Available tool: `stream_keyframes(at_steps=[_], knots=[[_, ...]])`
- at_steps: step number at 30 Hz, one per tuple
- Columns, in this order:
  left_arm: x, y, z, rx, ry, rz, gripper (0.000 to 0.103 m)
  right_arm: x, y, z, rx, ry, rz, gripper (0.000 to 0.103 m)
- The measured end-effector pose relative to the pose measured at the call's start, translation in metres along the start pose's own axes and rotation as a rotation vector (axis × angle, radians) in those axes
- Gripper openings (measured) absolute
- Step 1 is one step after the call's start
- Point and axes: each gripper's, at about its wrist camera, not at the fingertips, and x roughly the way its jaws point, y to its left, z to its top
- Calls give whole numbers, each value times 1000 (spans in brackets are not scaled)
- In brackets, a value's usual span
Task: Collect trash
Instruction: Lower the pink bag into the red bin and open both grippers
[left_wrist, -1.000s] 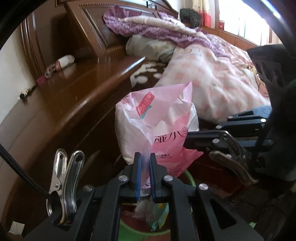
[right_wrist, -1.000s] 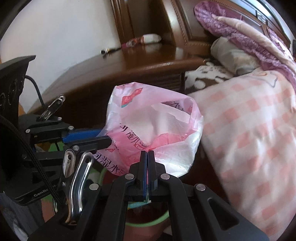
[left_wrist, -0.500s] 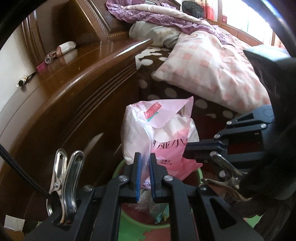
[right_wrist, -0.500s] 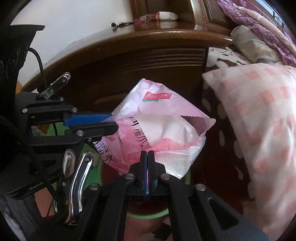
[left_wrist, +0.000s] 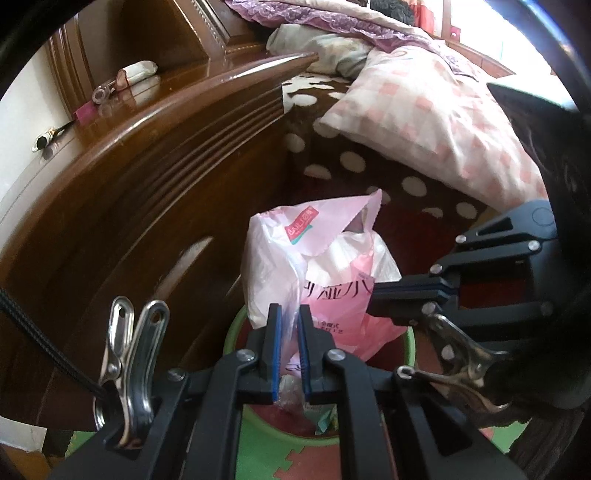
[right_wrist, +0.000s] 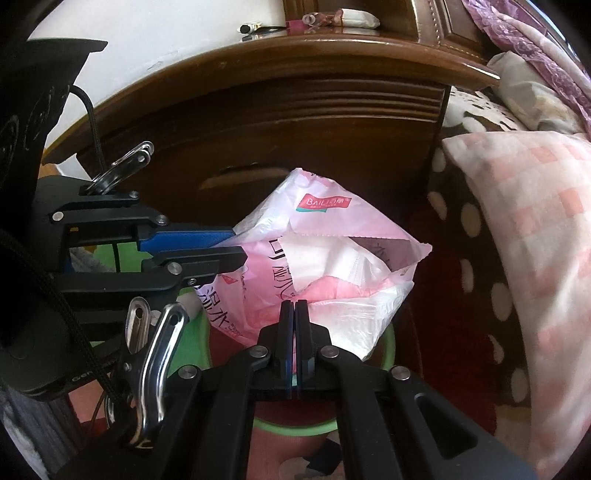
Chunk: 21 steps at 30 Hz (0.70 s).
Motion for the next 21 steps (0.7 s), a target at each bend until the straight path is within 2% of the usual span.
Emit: stream_keyframes(at_steps=[7,14,17,21], knots=[[20,6,-9,-26,65,-23,8,14,-3,-1,13,37,19,1],[64,22,-27,-140,193,-86,8,55,-33,-19,180,117,135,1],[77,23,-34,-135,221,-70,8,69,-41,-25,217,156,133,1],[94,22,-41,-127,264,-52,8,80,-33,-25,174,172,110,1]])
